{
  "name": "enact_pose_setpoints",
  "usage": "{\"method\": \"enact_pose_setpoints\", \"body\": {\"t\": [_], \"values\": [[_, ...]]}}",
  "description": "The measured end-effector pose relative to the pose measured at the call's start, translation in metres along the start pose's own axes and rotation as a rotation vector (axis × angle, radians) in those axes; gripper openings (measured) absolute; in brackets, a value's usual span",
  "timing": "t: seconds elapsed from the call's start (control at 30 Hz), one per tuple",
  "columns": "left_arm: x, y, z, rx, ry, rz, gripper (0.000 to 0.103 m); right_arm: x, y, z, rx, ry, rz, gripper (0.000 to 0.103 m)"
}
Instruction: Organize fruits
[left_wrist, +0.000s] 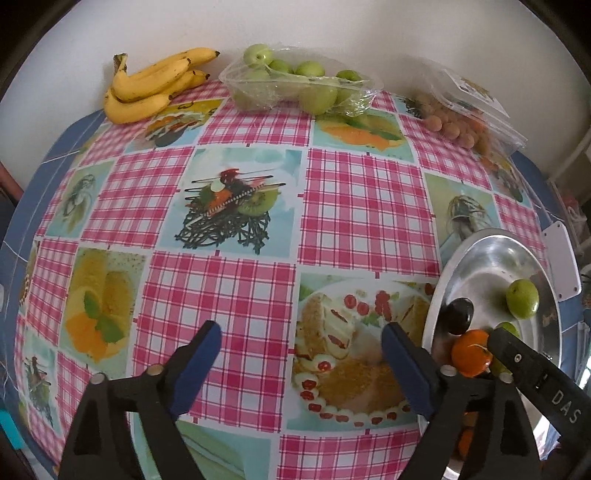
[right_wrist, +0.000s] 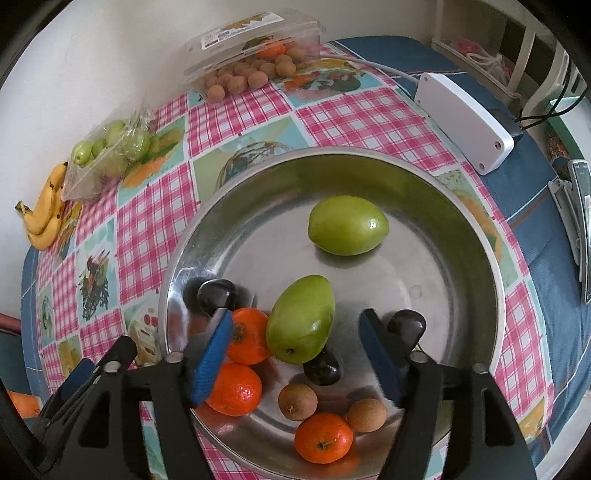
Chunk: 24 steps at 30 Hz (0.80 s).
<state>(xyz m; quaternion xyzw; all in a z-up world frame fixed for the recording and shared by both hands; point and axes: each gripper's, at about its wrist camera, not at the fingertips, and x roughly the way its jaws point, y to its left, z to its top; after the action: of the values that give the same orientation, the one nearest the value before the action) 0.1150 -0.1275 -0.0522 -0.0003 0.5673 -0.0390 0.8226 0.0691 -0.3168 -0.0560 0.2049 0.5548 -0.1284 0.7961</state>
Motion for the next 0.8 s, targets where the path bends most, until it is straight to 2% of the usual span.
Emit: {"method": "enact_pose_setpoints", "body": {"t": [0.07, 0.17, 0.3, 0.33, 0.37, 0.4, 0.8], "values": [[0.001, 0.000, 0.000, 0.002, 0.000, 0.003, 0.099, 0.001, 0.000, -0.001, -0.004, 0.004, -0.001, 0.080], [0.003, 0.001, 0.000, 0.006, 0.002, 0.008, 0.101, 0.001, 0.000, -0.001, -0.010, 0.005, -0.003, 0.081], [0.006, 0.001, -0.001, 0.011, -0.002, 0.037, 0.103, 0.001, 0.001, 0.000, -0.016, -0.002, 0.003, 0.087], [0.006, 0.002, -0.001, 0.014, -0.005, 0.055, 0.103, 0.001, 0.002, 0.000, -0.018, -0.004, 0.005, 0.090], [0.007, 0.003, -0.001, 0.014, -0.008, 0.067, 0.103, 0.001, 0.002, 0.000, -0.018, -0.006, 0.004, 0.099], [0.007, 0.004, -0.001, 0.012, -0.011, 0.074, 0.103, 0.001, 0.002, 0.000, -0.019, -0.010, 0.003, 0.102], [0.004, 0.014, 0.001, -0.003, -0.042, 0.084, 0.103, 0.004, 0.005, 0.002, -0.054, 0.003, -0.008, 0.102]]}}
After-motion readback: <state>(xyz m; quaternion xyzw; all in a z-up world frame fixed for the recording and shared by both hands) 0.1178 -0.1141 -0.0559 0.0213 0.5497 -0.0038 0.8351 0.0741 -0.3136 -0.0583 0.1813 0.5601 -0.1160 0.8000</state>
